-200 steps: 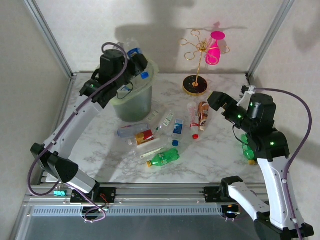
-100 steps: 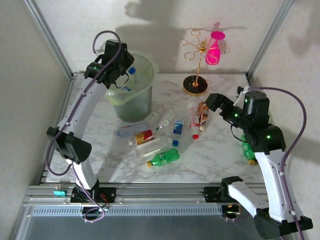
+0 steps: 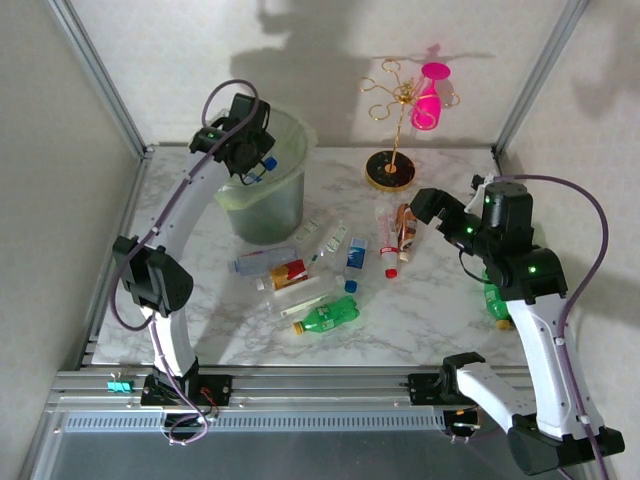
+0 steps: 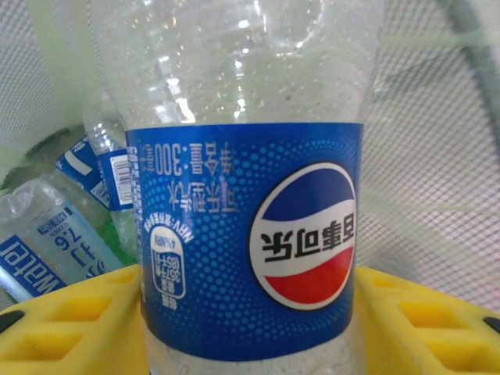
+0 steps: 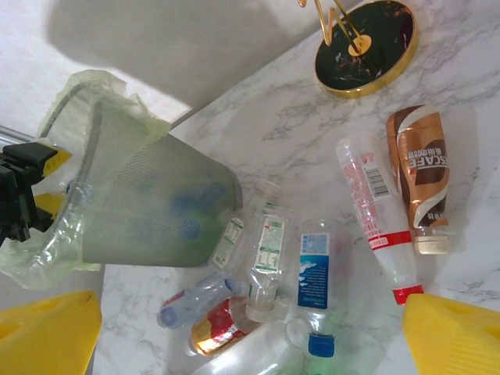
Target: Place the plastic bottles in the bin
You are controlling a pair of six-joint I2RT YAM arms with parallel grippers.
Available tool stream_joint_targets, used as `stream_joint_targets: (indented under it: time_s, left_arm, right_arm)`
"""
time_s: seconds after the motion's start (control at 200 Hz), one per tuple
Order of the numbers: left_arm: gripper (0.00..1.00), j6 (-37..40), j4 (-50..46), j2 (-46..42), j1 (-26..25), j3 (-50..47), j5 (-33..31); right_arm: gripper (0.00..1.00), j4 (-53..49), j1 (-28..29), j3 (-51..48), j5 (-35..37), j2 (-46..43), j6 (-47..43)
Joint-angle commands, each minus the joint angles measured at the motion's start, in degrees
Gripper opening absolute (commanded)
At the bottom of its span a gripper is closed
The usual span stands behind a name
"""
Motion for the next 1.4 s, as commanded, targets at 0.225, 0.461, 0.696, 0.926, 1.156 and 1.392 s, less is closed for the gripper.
stream_joint_targets:
  time_s: [0.225,0.461,0.696,0.926,1.156,1.392]
  left_arm:
    - [0.66,-1.5,-2.4,3.3,0.1,1.1,3.6]
    - [0.84,-0.6,-5.9,3.1,0.2,4.8,2.3]
    - [0.81,0.6,-5.4,-1.8,-0.1,5.4,-0.3]
    - [0.75,11.3,4.2,-13.4,-4.5,-0.5,-2.5]
    - [0.72,23.3,25.9,-33.9,-14.6,-21.5,-0.3]
    - [0.67,25.1,32.4,-42.0,-15.8,-35.6,15.6]
  right_arm:
    - [0.99,1.1,0.1,-0.8,1.1,-0.8,1.1]
    - [0.99,1.9,0.1,-0.8,1.0,-0.8,1.4]
    - [0.99,2.1,0.1,-0.9,1.1,-0.9,0.9]
    - [0.99,3.7,0.1,-4.5,4.7,-1.3,1.3]
    - [0.99,7.9,0.1,-11.2,1.9,0.4,-1.1]
    - [0.94,10.2,0.1,-17.2,7.9,8.6,-2.4]
